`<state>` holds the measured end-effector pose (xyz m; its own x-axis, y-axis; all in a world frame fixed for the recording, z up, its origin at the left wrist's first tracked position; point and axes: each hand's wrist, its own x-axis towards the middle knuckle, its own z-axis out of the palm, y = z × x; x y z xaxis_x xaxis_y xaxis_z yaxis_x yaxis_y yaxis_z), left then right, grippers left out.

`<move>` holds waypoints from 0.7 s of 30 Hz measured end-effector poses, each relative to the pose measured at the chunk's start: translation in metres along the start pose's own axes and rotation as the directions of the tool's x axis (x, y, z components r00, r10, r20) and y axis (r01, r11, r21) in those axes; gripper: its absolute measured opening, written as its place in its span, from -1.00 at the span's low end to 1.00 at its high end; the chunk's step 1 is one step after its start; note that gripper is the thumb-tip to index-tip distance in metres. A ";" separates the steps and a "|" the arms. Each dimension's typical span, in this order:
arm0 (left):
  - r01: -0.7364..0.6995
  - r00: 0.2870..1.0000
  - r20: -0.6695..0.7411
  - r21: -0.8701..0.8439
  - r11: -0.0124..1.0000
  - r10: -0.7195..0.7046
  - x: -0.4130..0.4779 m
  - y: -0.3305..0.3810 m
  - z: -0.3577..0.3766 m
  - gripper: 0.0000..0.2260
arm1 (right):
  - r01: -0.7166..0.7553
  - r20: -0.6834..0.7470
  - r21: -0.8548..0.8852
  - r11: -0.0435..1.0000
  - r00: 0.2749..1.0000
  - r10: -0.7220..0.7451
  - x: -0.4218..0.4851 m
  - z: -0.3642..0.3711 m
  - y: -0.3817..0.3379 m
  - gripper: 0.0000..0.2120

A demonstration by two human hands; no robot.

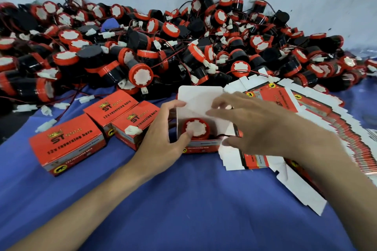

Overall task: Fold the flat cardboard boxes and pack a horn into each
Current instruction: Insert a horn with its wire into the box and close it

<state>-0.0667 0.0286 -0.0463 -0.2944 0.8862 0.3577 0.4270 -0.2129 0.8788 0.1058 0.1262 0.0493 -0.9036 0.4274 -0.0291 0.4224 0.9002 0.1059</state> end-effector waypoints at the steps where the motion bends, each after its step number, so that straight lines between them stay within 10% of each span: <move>1: 0.005 1.000 0.007 -0.007 1.000 -0.005 0.001 0.000 0.000 -0.55 | -0.091 0.040 -0.005 0.996 0.995 0.091 -0.006 -0.006 0.005 -0.37; 6: 0.104 0.991 0.091 -0.046 0.994 -0.099 0.005 0.002 -0.001 -0.47 | -0.187 0.153 0.179 0.966 0.975 0.161 -0.018 -0.026 0.012 -0.84; 12: 0.257 0.961 0.144 -0.149 0.955 -0.236 0.011 0.003 -0.002 -0.36 | 0.006 -0.272 0.760 0.650 0.911 0.310 0.010 -0.015 -0.013 -0.89; 17: 0.262 0.958 0.162 -0.151 0.953 -0.238 0.015 0.003 -0.002 -0.35 | 0.009 -0.348 0.323 0.946 0.931 0.110 0.026 0.014 -0.026 -0.72; 21: 0.227 0.967 0.148 -0.141 0.964 -0.206 0.013 0.004 -0.001 -0.33 | 0.072 -0.336 0.148 0.986 0.942 -0.018 0.028 0.020 -0.028 -0.73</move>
<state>-0.0697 0.0389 -0.0372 -0.2464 0.9620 0.1179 0.2238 -0.0619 0.9727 0.0699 0.1152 0.0256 -0.8824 0.3582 0.3049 0.3625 0.9309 -0.0445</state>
